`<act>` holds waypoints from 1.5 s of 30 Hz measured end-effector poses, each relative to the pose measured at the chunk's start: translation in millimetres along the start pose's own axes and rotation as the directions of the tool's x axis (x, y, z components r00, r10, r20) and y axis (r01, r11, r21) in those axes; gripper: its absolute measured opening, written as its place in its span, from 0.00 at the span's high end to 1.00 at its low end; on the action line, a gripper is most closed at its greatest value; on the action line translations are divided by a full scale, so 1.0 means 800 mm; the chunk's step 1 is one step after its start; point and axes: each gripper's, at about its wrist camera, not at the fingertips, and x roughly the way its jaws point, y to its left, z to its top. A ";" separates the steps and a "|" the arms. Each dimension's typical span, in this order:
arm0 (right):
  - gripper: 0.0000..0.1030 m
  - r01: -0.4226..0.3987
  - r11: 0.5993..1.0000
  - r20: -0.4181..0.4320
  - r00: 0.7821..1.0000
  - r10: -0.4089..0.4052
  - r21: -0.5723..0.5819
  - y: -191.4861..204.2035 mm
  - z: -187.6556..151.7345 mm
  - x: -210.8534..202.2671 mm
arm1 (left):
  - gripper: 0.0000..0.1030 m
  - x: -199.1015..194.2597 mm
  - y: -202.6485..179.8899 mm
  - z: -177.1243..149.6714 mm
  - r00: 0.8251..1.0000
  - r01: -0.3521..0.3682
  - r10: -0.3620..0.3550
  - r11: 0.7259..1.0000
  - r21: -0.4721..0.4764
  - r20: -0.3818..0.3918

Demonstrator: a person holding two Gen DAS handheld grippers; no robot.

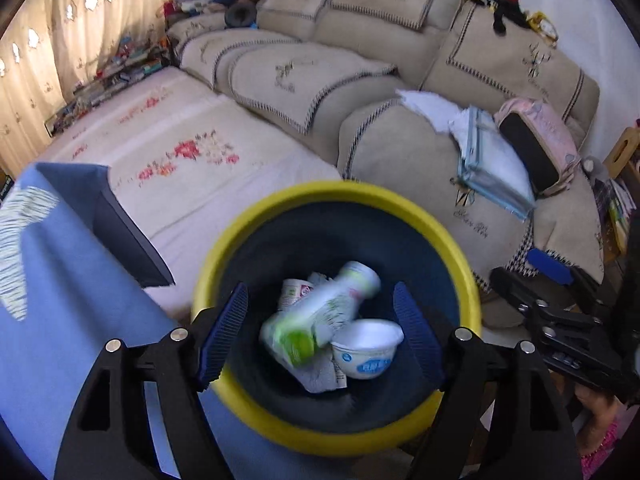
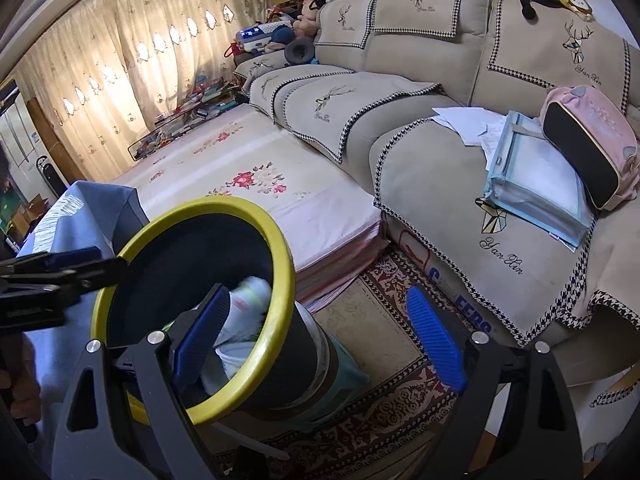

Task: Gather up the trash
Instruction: 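Carry the coconut water bottle over the bin and open the left gripper, then move the right gripper to the pink strawberry milk carton and grasp it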

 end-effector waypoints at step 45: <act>0.17 -0.414 0.789 -0.206 0.910 0.359 -0.454 0.402 -0.014 -0.040 | 0.09 -0.406 0.411 -0.463 0.840 -0.336 0.515 0.741 -0.581 0.171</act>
